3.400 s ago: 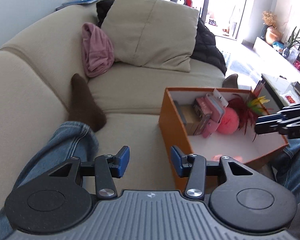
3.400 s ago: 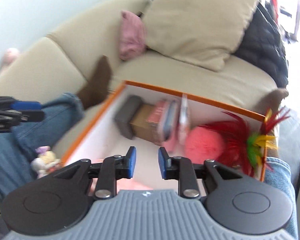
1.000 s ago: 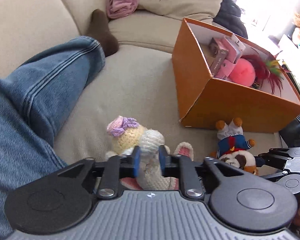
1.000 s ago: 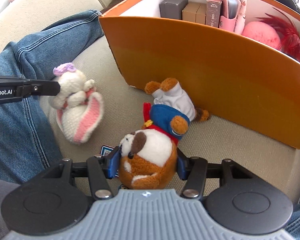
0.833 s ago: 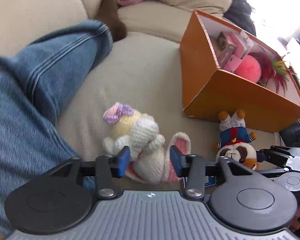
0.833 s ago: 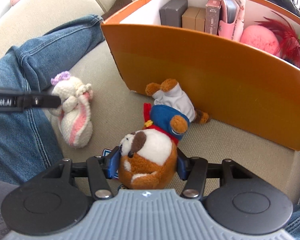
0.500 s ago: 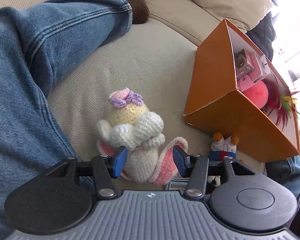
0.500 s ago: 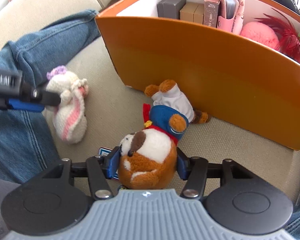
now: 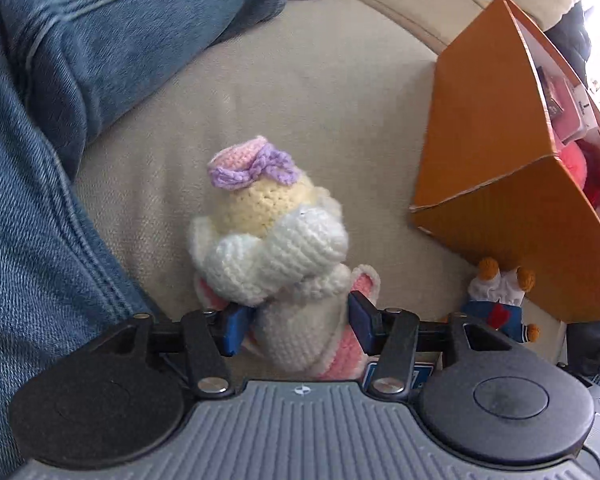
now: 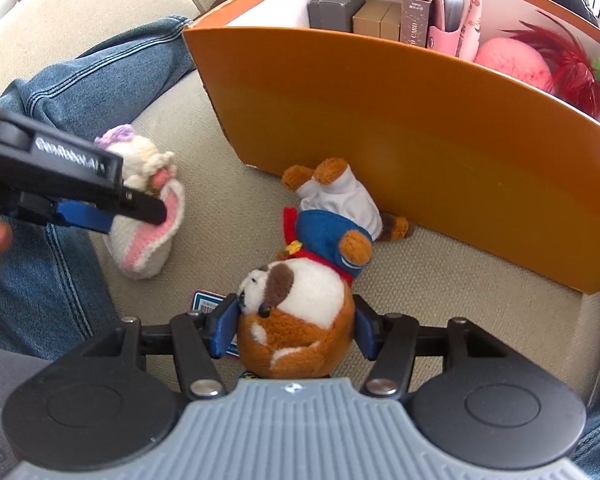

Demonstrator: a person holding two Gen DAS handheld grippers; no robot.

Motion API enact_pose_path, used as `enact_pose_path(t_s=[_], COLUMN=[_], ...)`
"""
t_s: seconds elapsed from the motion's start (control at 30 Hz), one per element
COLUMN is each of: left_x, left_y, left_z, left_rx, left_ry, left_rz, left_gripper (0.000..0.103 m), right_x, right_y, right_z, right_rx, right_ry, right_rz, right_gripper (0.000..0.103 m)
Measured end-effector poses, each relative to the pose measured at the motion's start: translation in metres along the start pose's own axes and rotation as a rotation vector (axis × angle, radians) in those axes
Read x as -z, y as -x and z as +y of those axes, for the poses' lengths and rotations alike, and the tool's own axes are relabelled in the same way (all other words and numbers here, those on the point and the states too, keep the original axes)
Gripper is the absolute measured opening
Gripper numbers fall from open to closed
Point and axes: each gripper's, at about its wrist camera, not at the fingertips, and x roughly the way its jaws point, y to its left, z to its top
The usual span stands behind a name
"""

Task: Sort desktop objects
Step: 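Lift both plush toys and carry them over the orange box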

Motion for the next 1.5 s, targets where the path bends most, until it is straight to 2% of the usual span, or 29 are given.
enact_pose_path(t_s=[0.13, 0.43, 0.63, 0.8, 0.97, 1.2, 1.3, 1.5], left_x=[0.002, 0.009, 0.012, 0.020, 0.033, 0.031, 0.009, -0.018], left_y=[0.004, -0.009, -0.016, -0.005, 0.019, 0.092, 0.113, 0.132], left_z=[0.012, 0.004, 0.002, 0.003, 0.003, -0.018, -0.038, -0.108], left_rx=[0.037, 0.020, 0.035, 0.058, 0.154, 0.347, 0.414, 0.539], left_ry=[0.041, 0.000, -0.031, -0.075, -0.121, -0.278, -0.339, -0.523], left_rz=[-0.004, -0.012, -0.023, -0.032, -0.020, -0.095, -0.139, -0.209], left_gripper=[0.060, 0.056, 0.056, 0.048, 0.048, 0.048, 0.048, 0.048], right_x=[0.000, 0.001, 0.005, 0.009, 0.010, -0.001, -0.013, -0.044], right_y=[0.010, 0.013, 0.003, 0.012, 0.038, 0.106, 0.139, 0.189], right_z=[-0.005, -0.001, -0.008, -0.015, -0.016, -0.015, -0.017, -0.034], right_rx=[0.012, 0.038, 0.001, -0.039, -0.107, -0.204, -0.187, -0.064], right_ry=[0.001, 0.030, -0.001, -0.028, -0.018, 0.025, 0.035, 0.065], right_rz=[-0.024, -0.024, -0.026, -0.045, -0.082, -0.218, -0.308, -0.455], right_gripper=[0.060, 0.060, 0.057, 0.053, 0.052, 0.052, 0.052, 0.053])
